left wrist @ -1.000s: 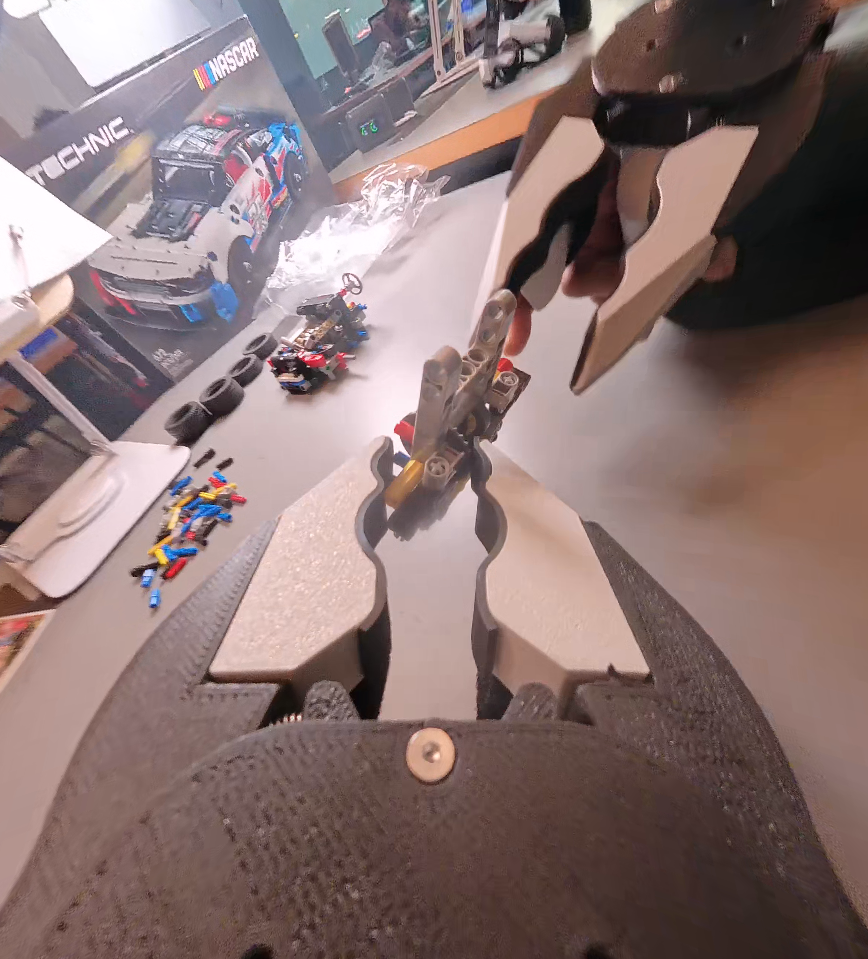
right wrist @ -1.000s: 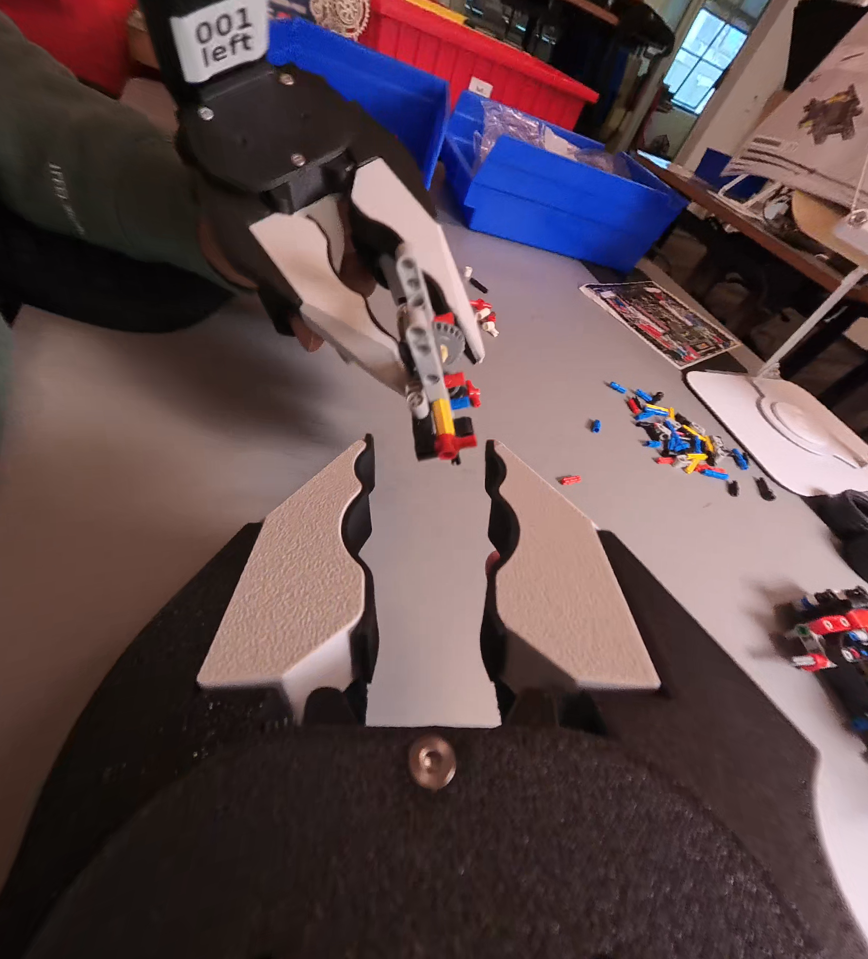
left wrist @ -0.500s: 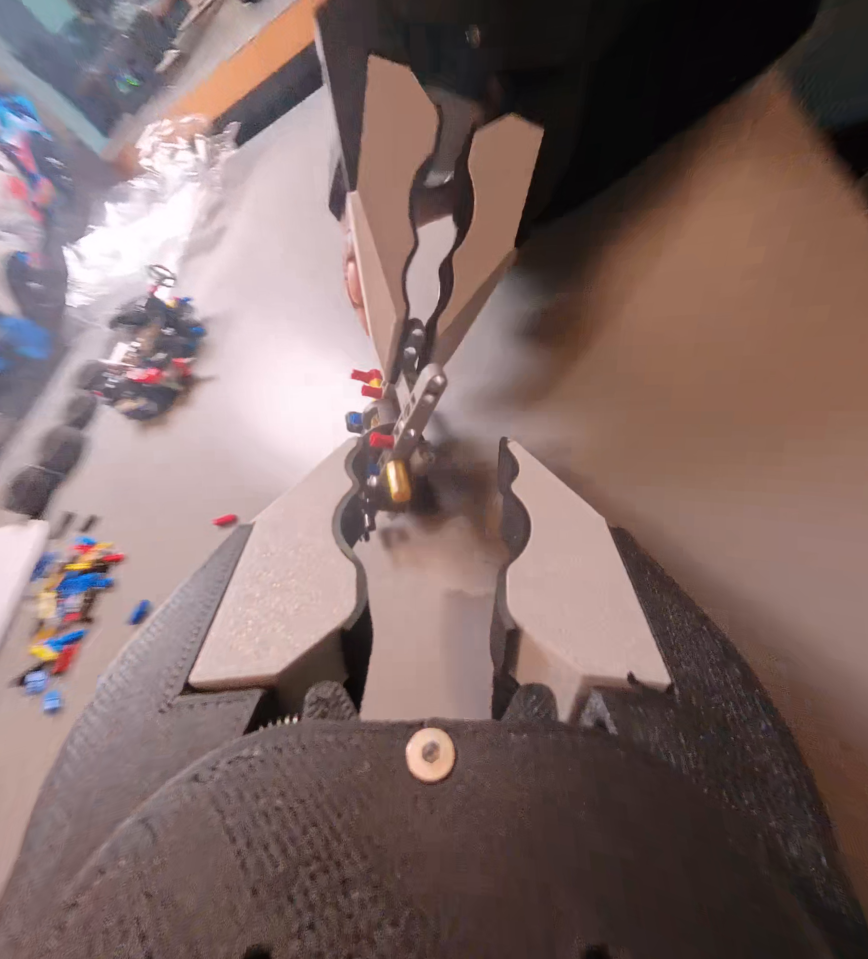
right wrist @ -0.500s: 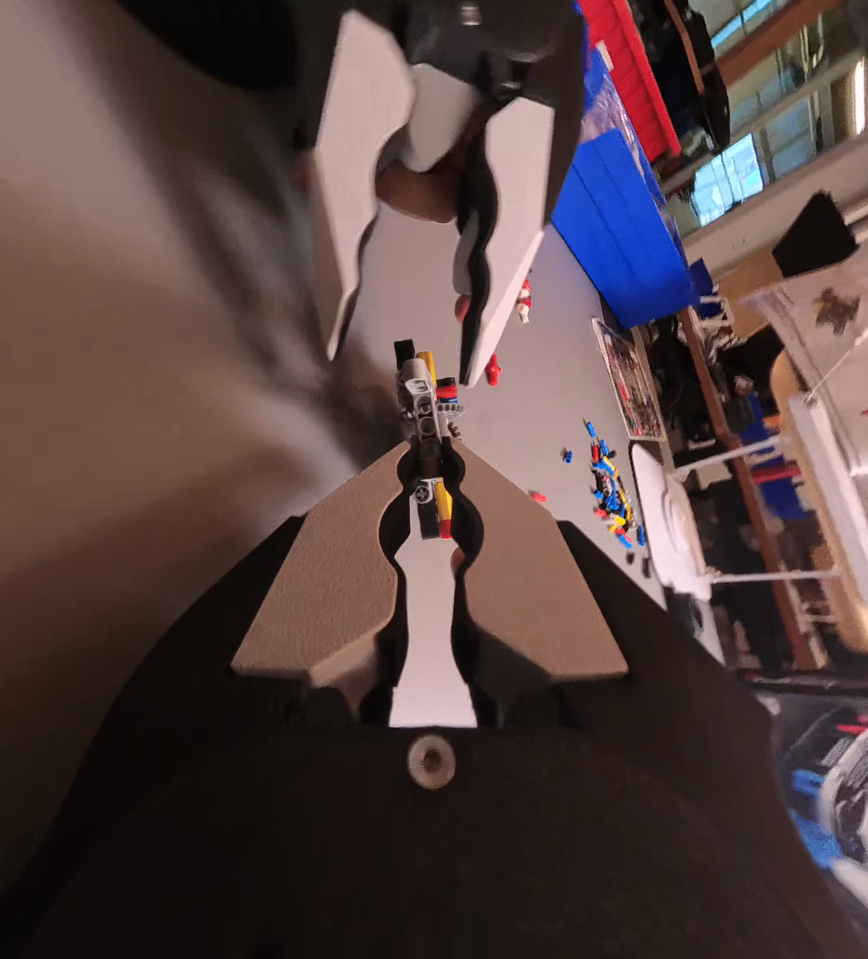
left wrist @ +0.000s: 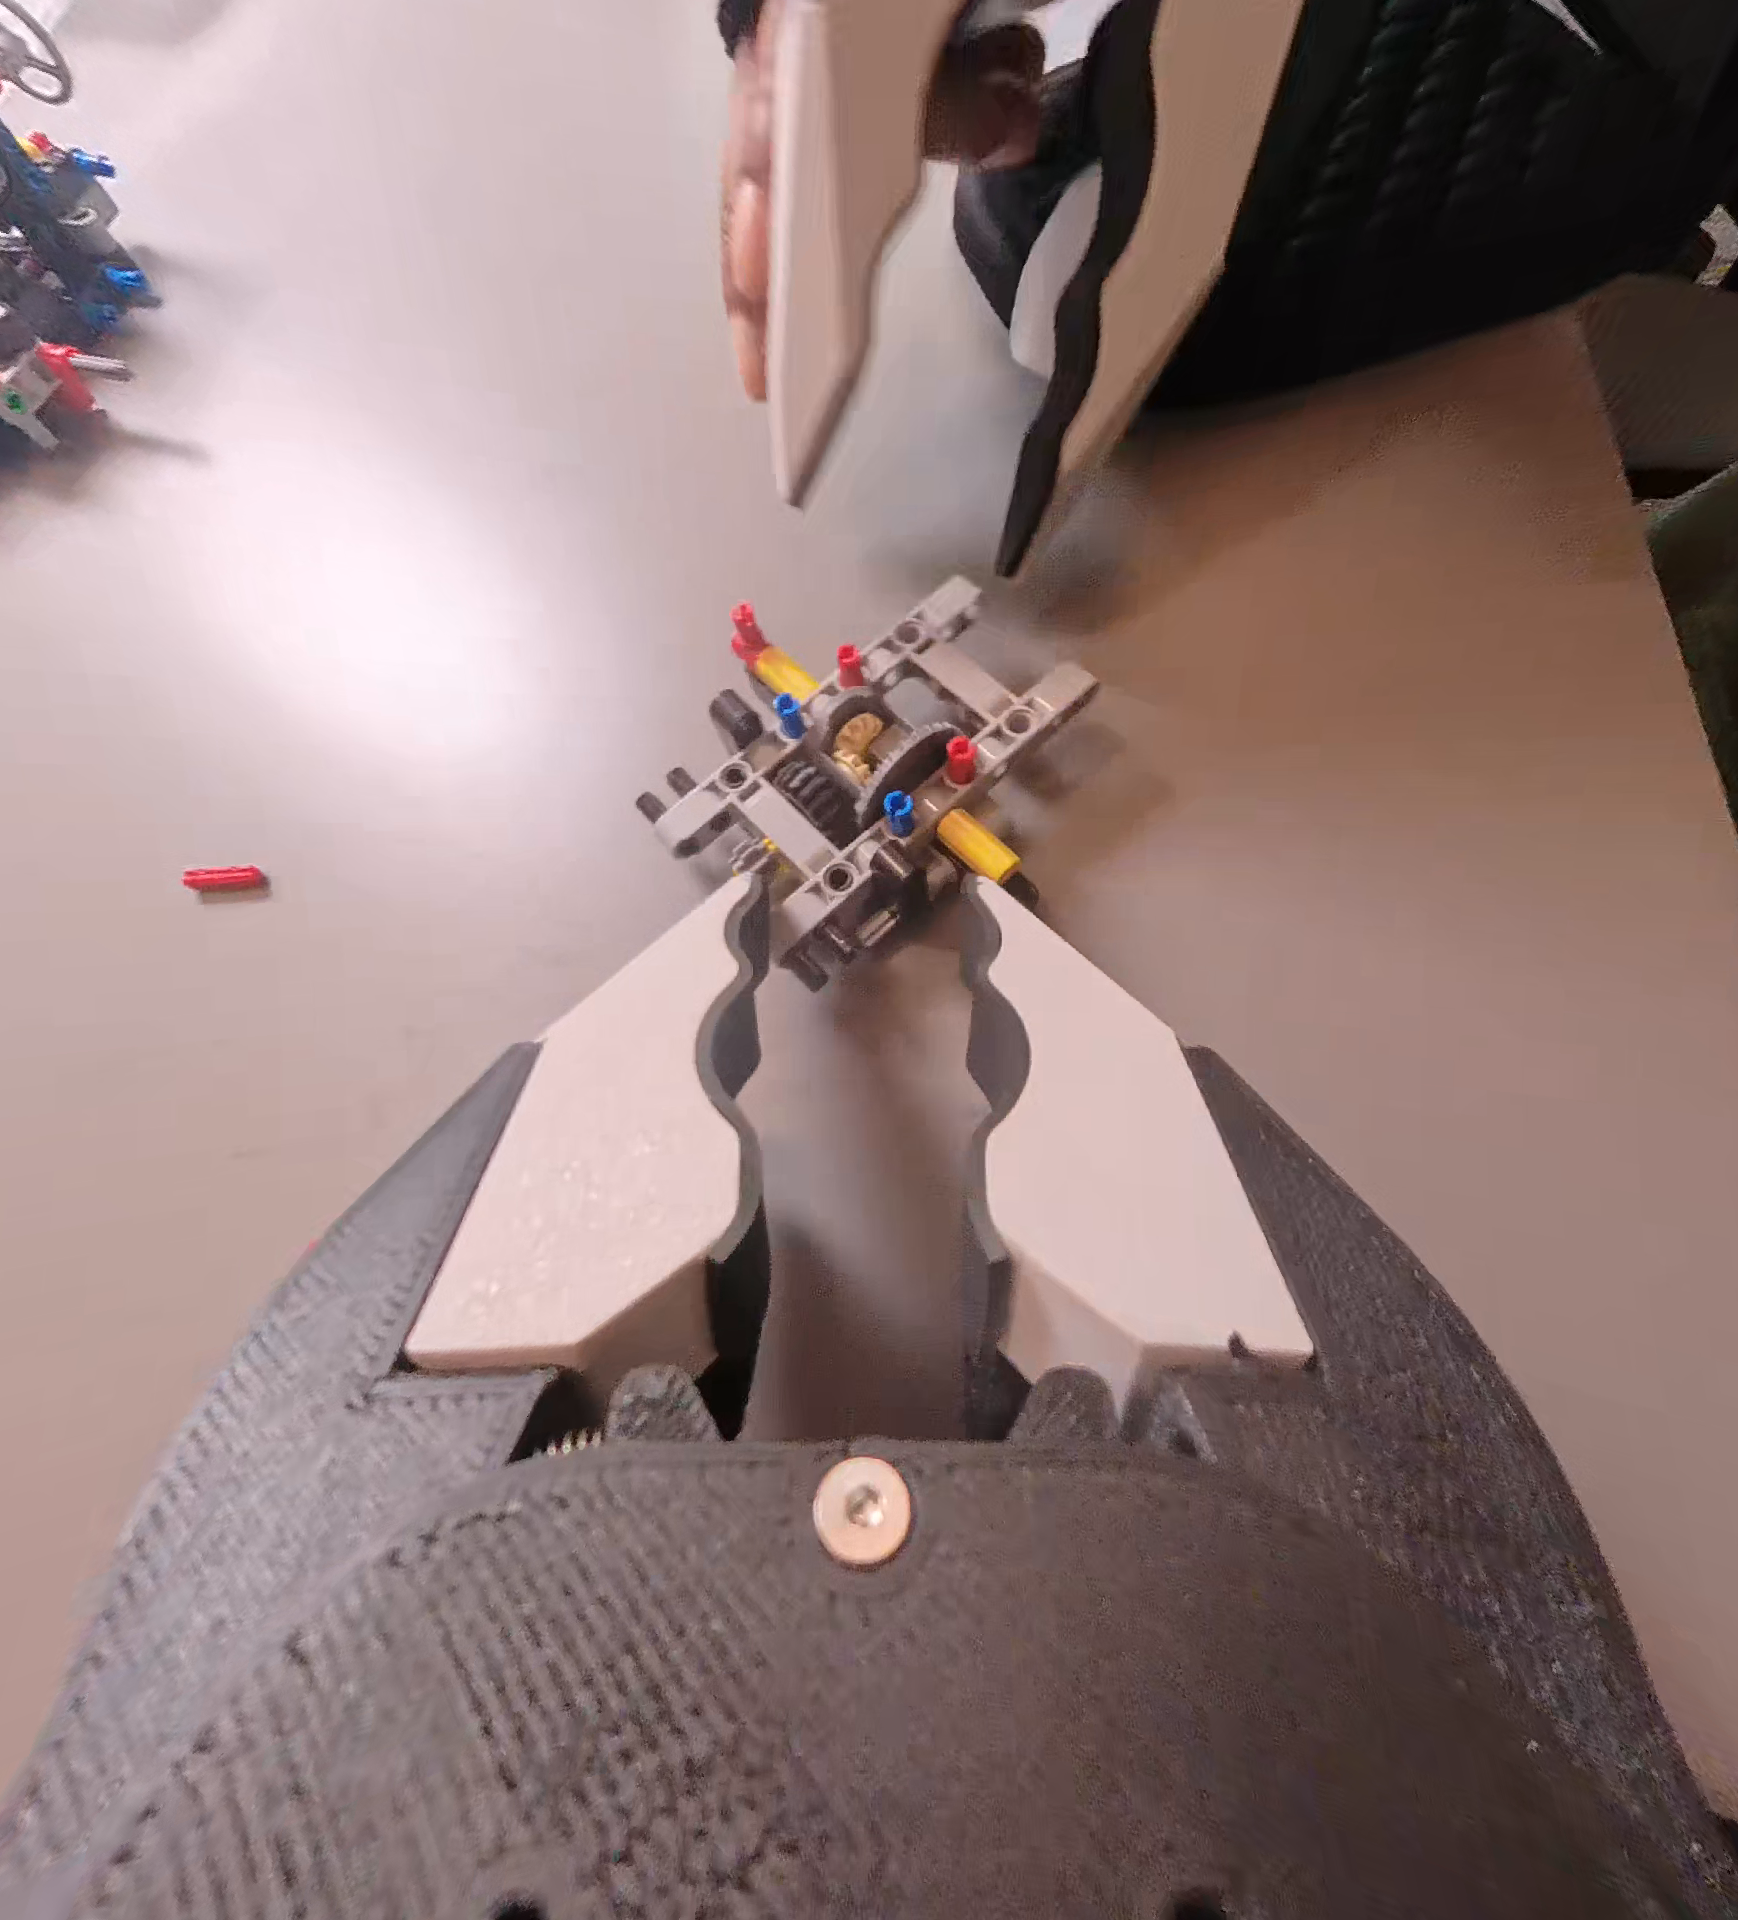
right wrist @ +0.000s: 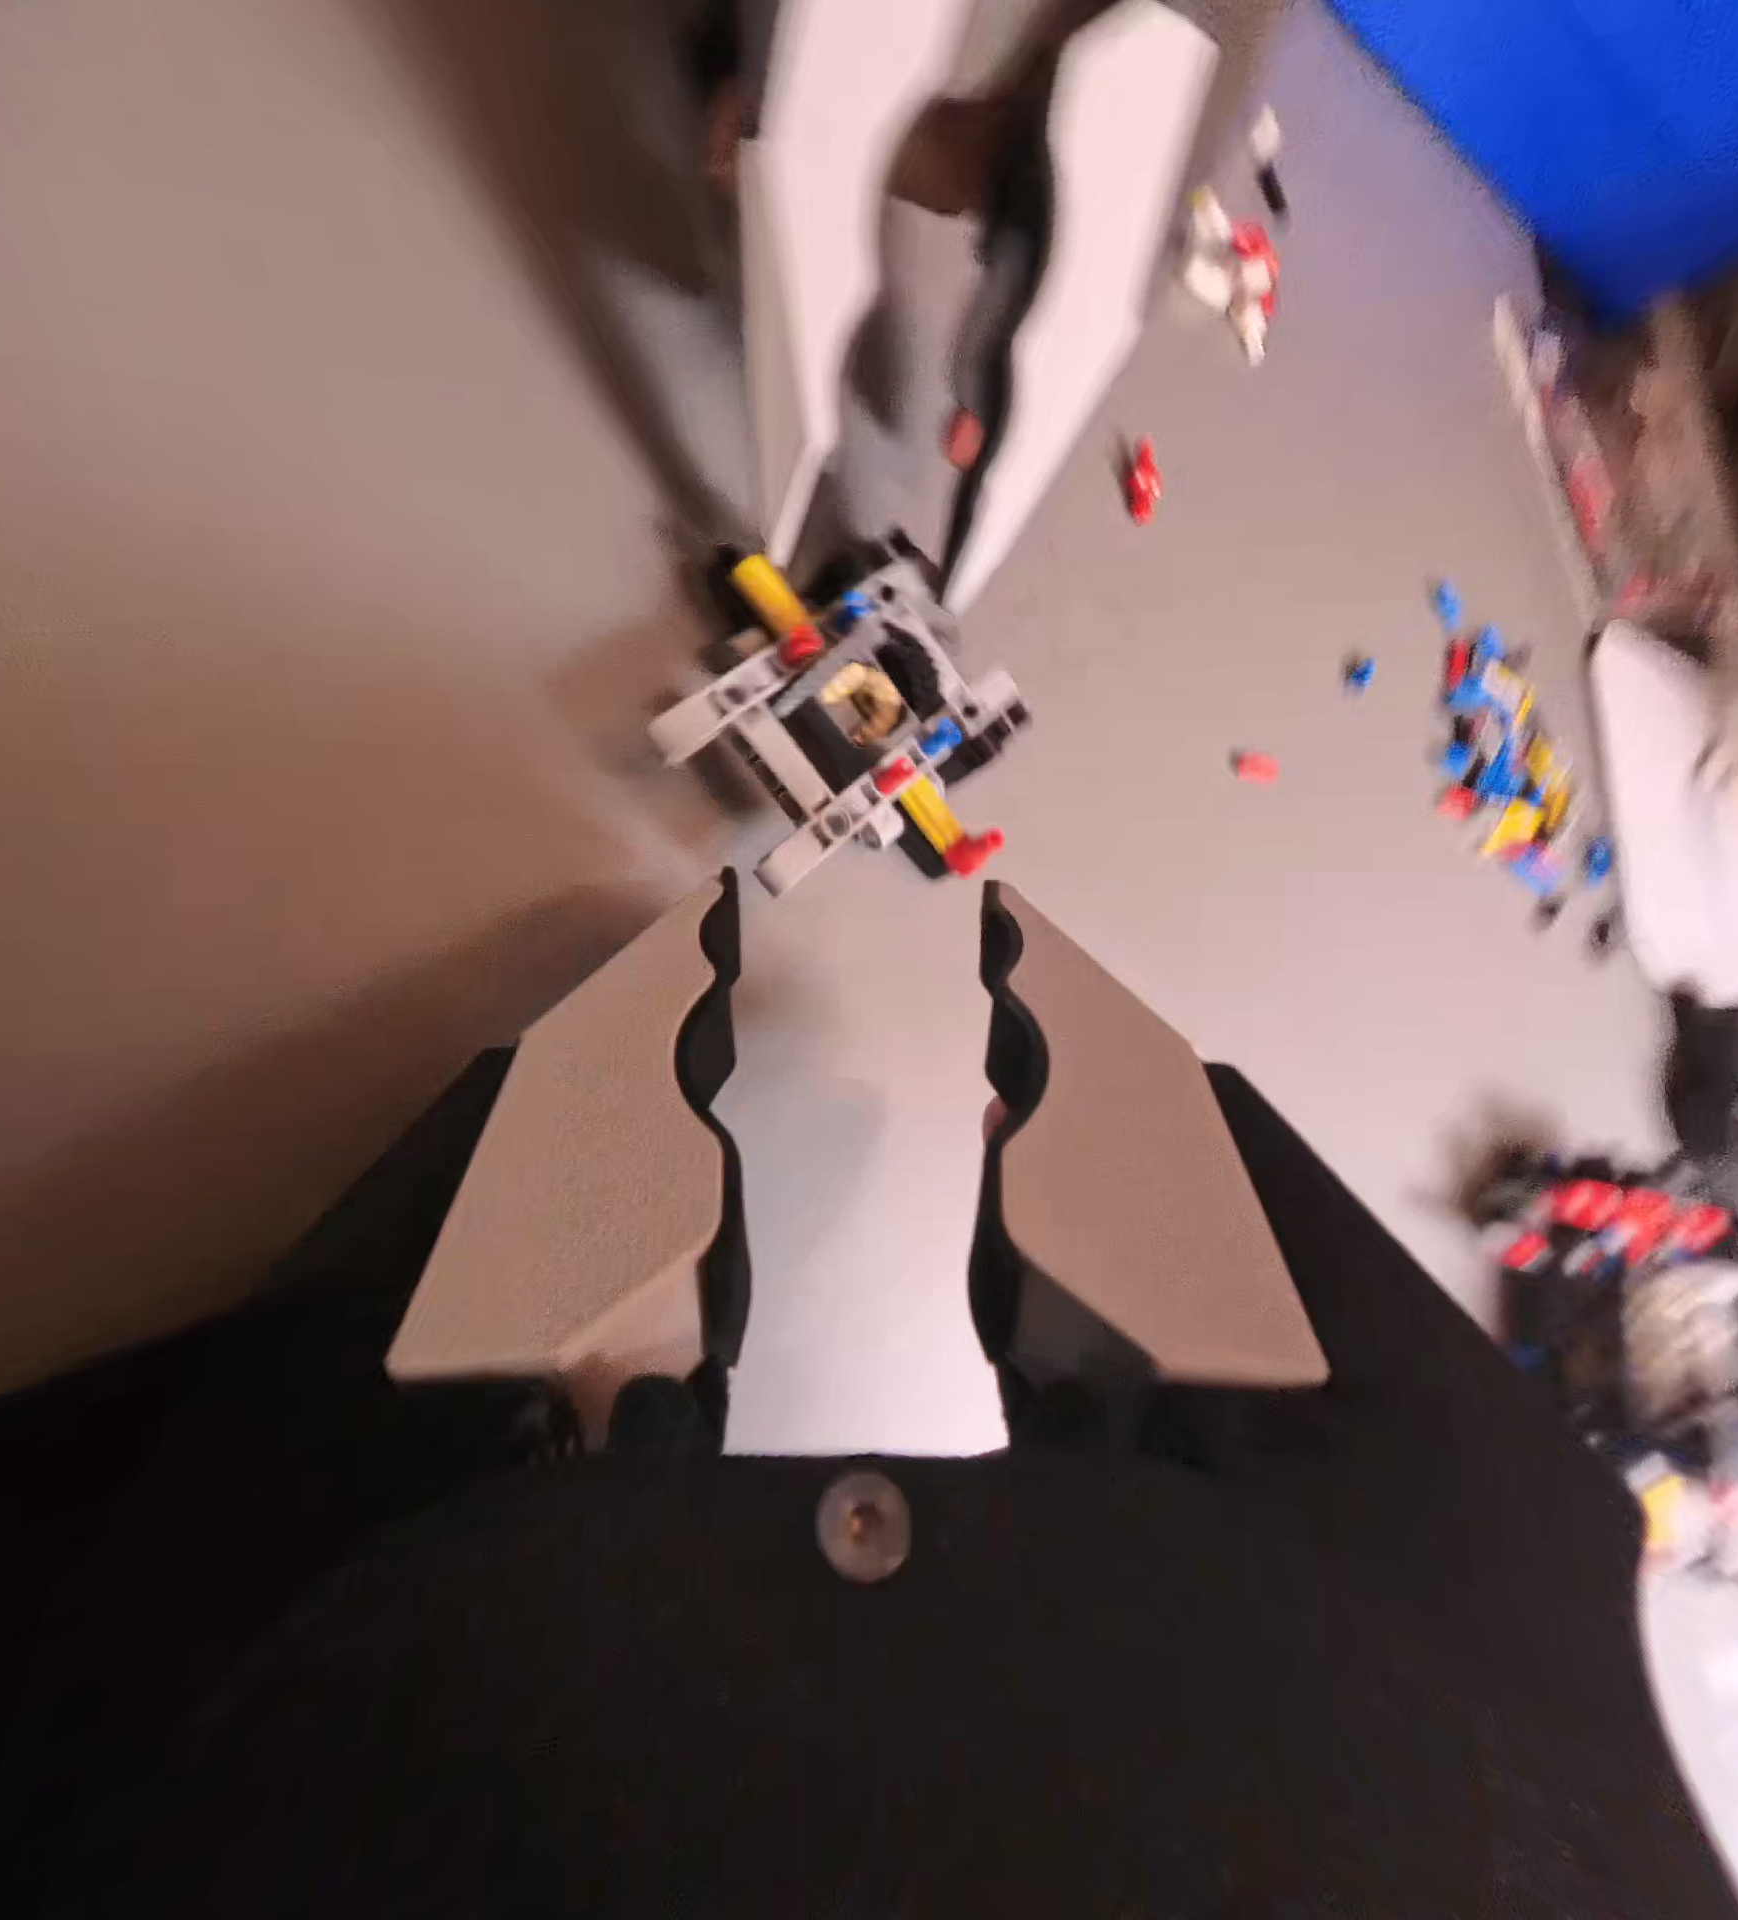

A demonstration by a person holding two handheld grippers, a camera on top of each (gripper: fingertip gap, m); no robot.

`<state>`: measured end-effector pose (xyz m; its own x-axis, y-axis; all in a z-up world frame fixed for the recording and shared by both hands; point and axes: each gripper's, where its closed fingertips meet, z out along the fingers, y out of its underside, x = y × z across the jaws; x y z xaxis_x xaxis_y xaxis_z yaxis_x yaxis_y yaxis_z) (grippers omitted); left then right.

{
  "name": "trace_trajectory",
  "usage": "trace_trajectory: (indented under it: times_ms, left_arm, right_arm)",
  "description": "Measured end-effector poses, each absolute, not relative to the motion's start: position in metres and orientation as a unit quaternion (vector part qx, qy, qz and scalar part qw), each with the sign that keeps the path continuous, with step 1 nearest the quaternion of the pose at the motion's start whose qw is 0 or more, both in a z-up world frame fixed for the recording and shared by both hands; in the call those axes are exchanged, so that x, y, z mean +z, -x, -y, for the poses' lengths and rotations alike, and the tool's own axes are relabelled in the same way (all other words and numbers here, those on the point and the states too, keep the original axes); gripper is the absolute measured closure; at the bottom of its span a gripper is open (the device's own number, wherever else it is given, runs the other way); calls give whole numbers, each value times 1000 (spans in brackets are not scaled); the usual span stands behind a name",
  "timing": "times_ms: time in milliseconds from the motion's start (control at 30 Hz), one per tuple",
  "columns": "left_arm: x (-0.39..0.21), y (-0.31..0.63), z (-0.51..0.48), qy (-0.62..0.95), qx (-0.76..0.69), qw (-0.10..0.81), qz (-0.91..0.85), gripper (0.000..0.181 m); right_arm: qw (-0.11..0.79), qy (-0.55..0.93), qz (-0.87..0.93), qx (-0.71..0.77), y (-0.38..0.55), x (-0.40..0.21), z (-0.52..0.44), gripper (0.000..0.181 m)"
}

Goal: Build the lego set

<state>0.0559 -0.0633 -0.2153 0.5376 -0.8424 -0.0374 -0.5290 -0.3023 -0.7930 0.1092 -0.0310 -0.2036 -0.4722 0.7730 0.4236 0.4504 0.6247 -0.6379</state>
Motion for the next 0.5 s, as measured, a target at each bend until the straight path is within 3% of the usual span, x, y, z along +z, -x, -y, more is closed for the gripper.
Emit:
trace_trajectory:
  times_ms: [167,300,400,500]
  left_arm:
    - [-199,-77,92,766,-291,377,-431,145]
    - [-183,-90,122,715,-379,364,-461,147]
    - [-179,-70,99,736,-349,401,-420,152]
    - [-188,-29,67,785,-274,427,-355,145]
  right_arm:
    - [237,554,745,288,-124,-203,54,117]
    - [247,581,736,244,-119,-212,56,114]
    - [243,594,731,232,-108,-217,50,122]
    - [219,555,771,224,-102,-223,47,139]
